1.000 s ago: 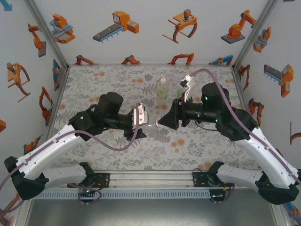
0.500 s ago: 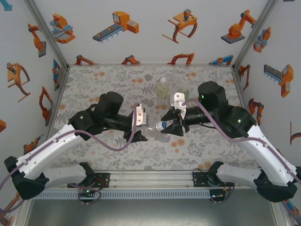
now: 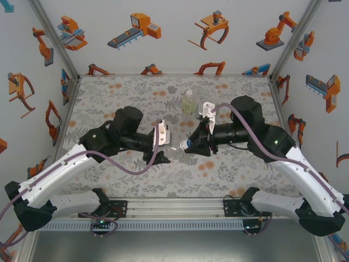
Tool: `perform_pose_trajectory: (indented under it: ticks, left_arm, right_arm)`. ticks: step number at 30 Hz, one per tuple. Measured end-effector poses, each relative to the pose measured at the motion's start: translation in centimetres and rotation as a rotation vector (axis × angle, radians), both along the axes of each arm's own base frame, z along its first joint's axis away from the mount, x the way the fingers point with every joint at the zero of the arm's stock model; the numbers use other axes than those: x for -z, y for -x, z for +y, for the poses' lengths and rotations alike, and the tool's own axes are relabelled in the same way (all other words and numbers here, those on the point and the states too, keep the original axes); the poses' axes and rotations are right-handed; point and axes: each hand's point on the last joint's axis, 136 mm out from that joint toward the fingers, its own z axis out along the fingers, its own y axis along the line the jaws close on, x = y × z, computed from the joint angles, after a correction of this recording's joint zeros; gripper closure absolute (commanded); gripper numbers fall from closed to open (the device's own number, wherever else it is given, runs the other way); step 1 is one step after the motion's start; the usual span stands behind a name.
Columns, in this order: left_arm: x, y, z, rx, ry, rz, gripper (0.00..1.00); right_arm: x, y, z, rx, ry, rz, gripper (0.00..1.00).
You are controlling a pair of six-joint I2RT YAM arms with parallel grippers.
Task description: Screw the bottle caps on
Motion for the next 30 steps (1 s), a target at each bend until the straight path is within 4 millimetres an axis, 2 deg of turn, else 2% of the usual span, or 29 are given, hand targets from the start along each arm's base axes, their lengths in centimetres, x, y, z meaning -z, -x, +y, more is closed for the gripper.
perform_pose_trajectory:
  ticks: [4, 7, 11, 13, 16, 18, 20, 22, 27, 30]
  left_arm:
    - [0.5, -0.8, 0.2, -0.043, -0.026, -0.017, 1.0]
    - [0.6, -1.8, 0.3, -0.091, -0.037, -0.043, 1.0]
    - [1.1, -3.0, 0.8, -0.155, -0.066, -0.063, 1.0]
    - [1.4, -3.4, 0.9, -0.174, -0.078, -0.067, 1.0]
    - [1.7, -3.8, 0.9, -0.187, -0.088, -0.07, 1.0]
    - [1.7, -3.9, 0.9, -0.193, -0.087, -0.075, 1.0]
    - [1.5, -4.0, 0.8, -0.195, -0.081, -0.079, 1.0]
    - [1.3, -3.8, 0.6, -0.18, -0.071, -0.077, 1.0]
    - [1.0, -2.6, 0.2, -0.127, -0.05, -0.062, 1.0]
    - [0.8, -2.2, 0.1, -0.107, -0.038, -0.053, 1.0]
  right_arm:
    - [0.9, -2.0, -0.2, 0.23, -0.035, 0.278, 1.0]
    - [1.7, -3.8, -0.5, 0.425, -0.068, 0.548, 1.0]
    - [3.4, -5.7, -0.7, 0.658, -0.092, 0.911, 1.0]
    - [4.2, -6.3, -0.9, 0.748, -0.099, 1.036, 1.0]
    - [4.9, -6.7, -1.2, 0.833, -0.098, 1.143, 0.9]
    - [4.7, -6.9, -1.2, 0.851, -0.092, 1.163, 0.77]
    - [4.5, -6.9, -1.2, 0.852, -0.086, 1.153, 0.54]
    - [3.9, -7.0, -1.1, 0.831, -0.089, 1.111, 0.42]
    - [0.7, -6.8, -1.4, 0.706, -0.108, 0.825, 0.33]
    - [-1.1, -5.7, -2.3, 0.605, -0.104, 0.582, 0.31]
